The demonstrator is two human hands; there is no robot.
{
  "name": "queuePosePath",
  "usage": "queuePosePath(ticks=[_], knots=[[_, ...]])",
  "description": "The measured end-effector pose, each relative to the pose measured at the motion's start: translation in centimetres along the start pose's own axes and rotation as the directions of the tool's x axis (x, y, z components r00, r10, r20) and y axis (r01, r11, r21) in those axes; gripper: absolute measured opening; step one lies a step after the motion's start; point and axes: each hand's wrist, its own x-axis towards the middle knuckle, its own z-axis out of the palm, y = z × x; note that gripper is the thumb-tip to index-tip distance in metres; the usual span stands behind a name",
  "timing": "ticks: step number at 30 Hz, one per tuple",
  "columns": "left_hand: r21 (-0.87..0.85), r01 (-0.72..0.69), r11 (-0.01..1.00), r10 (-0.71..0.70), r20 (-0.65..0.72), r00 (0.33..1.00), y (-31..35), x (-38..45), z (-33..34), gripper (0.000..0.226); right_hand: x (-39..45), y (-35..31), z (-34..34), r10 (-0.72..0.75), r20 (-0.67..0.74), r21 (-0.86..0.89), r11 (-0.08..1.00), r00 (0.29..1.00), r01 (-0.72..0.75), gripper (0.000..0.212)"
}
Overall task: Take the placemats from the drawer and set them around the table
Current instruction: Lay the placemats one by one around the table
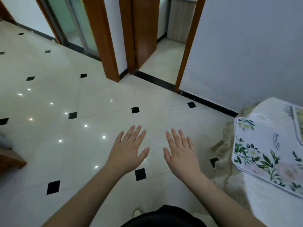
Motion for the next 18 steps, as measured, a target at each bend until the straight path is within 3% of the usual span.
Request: queuePosePath(ticks=[10,18], knots=[[0.024,-0.271,0.962,0.27,0.037,0.962,1.3,12.8,-1.5,0.081,5.7,3.4,0.0,0.237,-0.012,-0.018,0.971,0.971,-0.238,0.06],[0.015,-0.4,0.916,0.398,0.067,0.915,5.7,23.3,-0.6,0.079,10.4,11.2,0.7,0.409,-0.042,0.031,0.913,0.912,-0.408,0.06]])
